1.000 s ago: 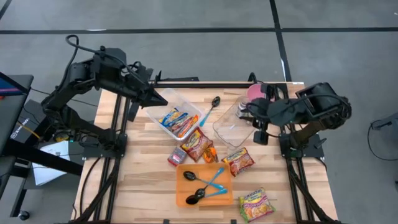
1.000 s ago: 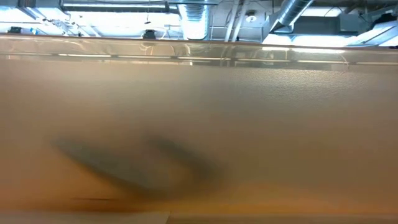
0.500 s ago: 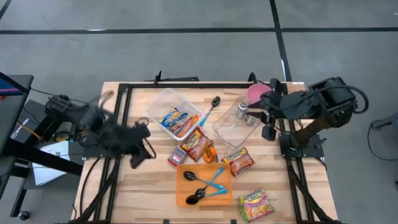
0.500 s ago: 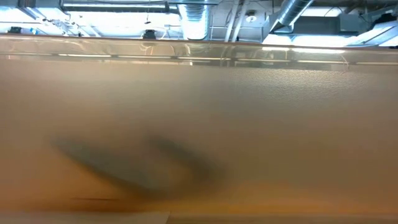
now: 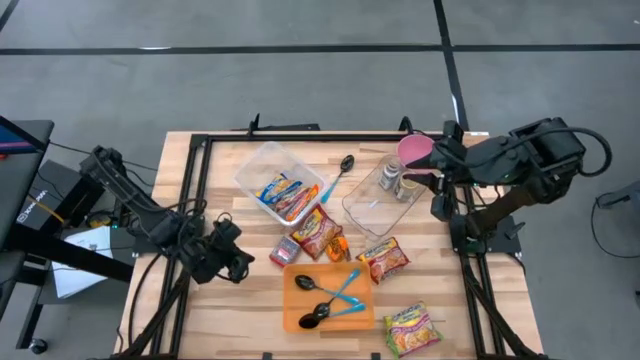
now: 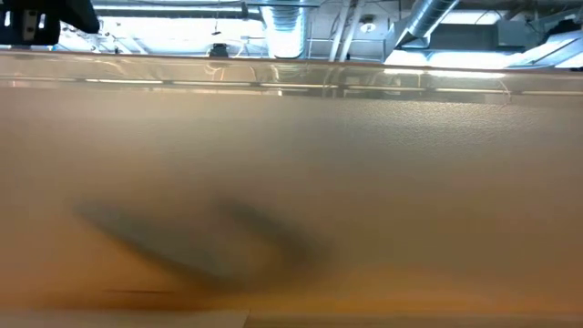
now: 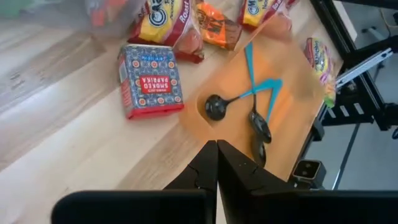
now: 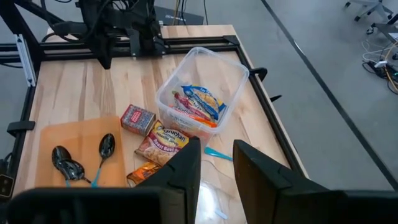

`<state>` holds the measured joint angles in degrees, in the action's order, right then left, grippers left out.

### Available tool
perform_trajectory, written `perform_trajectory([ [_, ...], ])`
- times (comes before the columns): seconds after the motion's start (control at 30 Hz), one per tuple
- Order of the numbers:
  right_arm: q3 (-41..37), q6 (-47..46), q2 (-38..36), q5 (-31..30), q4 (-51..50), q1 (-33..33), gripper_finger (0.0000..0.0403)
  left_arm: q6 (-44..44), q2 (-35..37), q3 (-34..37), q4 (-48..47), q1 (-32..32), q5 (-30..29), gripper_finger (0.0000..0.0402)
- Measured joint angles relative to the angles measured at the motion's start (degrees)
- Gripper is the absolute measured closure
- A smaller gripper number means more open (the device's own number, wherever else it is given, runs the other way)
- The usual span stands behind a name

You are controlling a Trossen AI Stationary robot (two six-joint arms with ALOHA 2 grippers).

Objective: Pick & Place Food Item
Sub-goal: Put the red seasoning can into the transparent bin

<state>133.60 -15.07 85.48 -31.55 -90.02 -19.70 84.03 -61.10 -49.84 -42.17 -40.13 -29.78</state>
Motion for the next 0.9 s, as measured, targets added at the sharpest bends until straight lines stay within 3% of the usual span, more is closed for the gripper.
perform_trajectory([
  [0.23,0.0,0.02,0.0,0.0,0.0,0.0,0.0316,-1.44,-1.17,0.12,-0.05,0.5,-0.31,0.0401],
  [0.47,0.0,0.52,0.0,-1.42,0.0,0.0,0.0316,-9.56,-11.38,0.14,-0.34,8.73,-0.31,0.0401],
  [0.6,0.0,0.93,0.0,-1.51,0.0,0.0,0.0316,-16.53,-15.74,0.17,5.82,14.18,0.55,0.0401],
  [0.73,0.0,0.92,0.0,-1.51,0.02,0.0,0.0316,-23.72,-17.89,0.34,12.11,18.03,5.66,0.0401],
  [0.9,0.0,0.66,0.0,-1.53,0.04,-0.15,0.0316,-24.83,-18.12,5.06,18.57,19.05,9.43,0.0401],
])
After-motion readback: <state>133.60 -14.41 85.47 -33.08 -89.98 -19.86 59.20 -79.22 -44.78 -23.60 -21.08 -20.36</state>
